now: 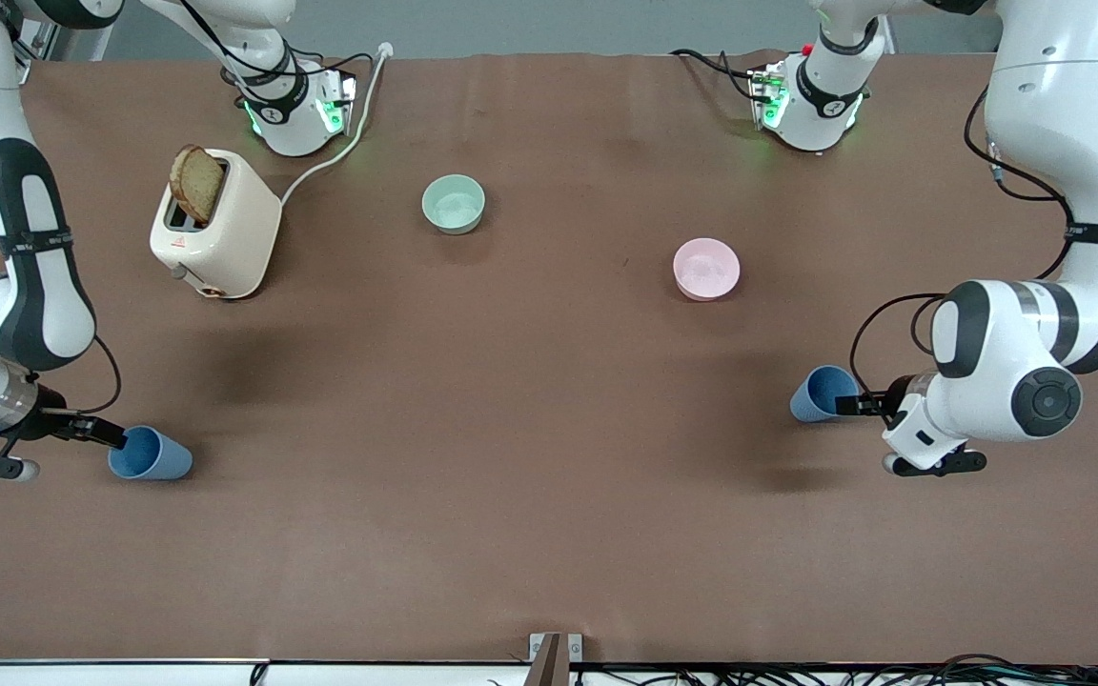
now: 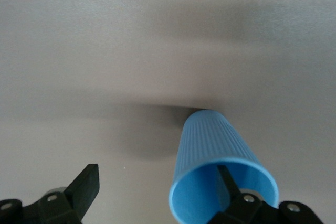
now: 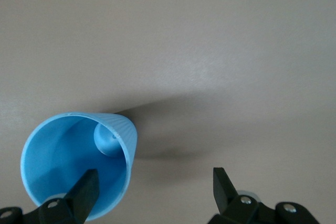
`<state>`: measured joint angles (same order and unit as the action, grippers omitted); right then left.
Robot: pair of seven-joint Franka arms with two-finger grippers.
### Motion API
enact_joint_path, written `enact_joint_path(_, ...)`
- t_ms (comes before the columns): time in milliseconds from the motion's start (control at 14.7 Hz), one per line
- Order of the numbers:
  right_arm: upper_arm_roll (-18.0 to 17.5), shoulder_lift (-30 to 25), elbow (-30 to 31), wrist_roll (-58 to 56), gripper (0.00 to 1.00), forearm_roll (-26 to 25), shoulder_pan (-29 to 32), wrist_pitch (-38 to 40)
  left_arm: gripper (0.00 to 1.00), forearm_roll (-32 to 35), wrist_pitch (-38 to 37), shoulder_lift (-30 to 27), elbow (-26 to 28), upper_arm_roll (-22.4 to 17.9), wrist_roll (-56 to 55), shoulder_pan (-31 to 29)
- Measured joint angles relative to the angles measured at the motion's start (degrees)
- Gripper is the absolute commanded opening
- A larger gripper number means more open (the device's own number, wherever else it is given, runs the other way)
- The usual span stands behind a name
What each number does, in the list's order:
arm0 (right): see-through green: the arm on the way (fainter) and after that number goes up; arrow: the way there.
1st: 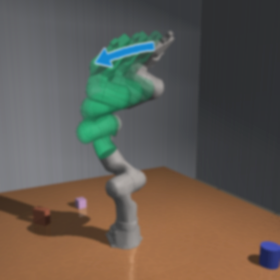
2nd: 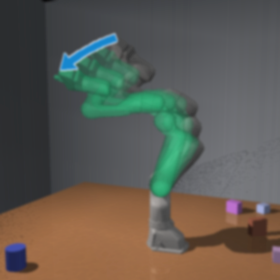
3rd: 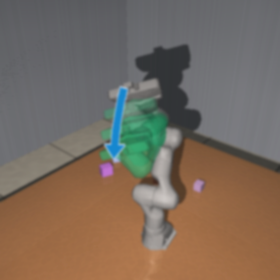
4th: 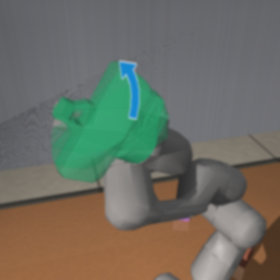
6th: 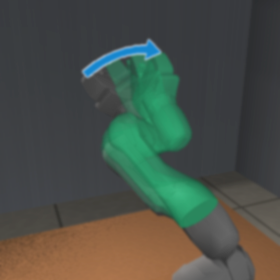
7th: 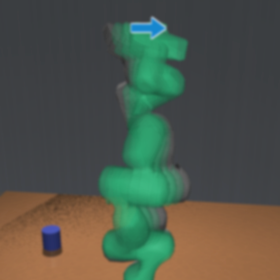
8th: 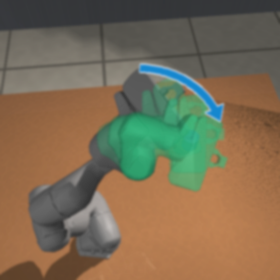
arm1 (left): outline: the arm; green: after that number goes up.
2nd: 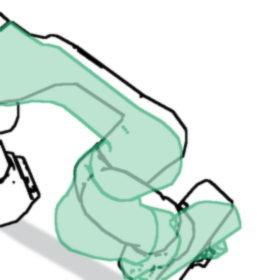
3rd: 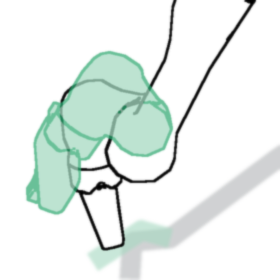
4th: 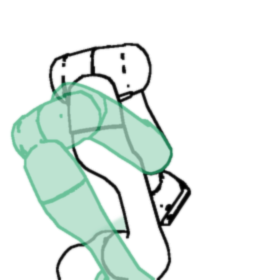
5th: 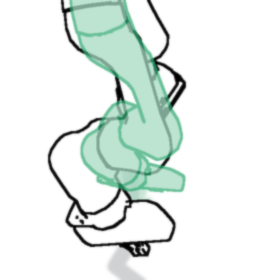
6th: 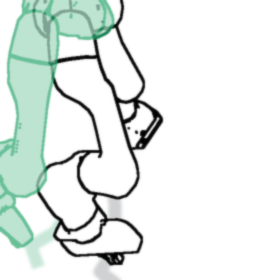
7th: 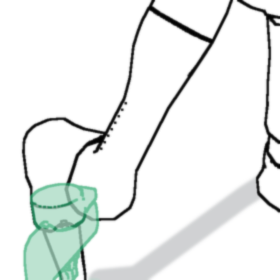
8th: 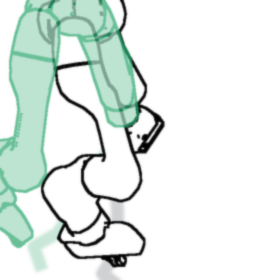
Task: Stack blue cups with both arms
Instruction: 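Lower the right gripper to one blue cup while the left gripper reaches the other, then close both grippers on the rims of the two blue cups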
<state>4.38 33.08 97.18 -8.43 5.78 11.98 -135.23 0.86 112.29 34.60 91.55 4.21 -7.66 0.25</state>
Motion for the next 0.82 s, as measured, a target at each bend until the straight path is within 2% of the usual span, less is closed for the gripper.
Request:
enact_joint_path(136, -0.1, 0.9, 0.0, 0.0, 0.85, 0.9, 0.0, -0.8, 0.93, 0.0, 0.1, 0.9, 0.2, 0.1, 0.0, 0.0)
enact_joint_path(205, -0.2, 1.1, 0.0, 0.0, 0.74, 1.0, 0.0, -0.9, 0.93, 0.0, 0.0, 1.0, 0.3, 0.1, 0.0, 0.0)
enact_joint_path(341, -0.3, 1.5, -0.1, 0.0, 0.37, 1.1, 0.0, -1.0, 0.89, 0.0, -0.6, 1.0, 0.3, 0.1, 0.0, 0.0)
enact_joint_path(477, -0.3, 1.9, -0.2, 0.0, 0.12, 1.1, 0.0, -1.1, 0.75, 0.0, -1.4, 0.8, 0.3, 0.1, 0.0, 0.0)
enact_joint_path(614, -0.3, 2.1, -0.2, 0.0, 0.05, 2.1, 0.0, -1.2, 0.55, 0.0, -1.6, 0.8, 0.3, 0.1, 0.0, -0.1)
enact_joint_path(818, -0.3, 2.1, -0.5, 0.0, 0.04, 4.3, 0.0, -1.2, 0.28, 0.0, -1.7, 0.8, 0.3, 0.1, 0.0, -0.1)
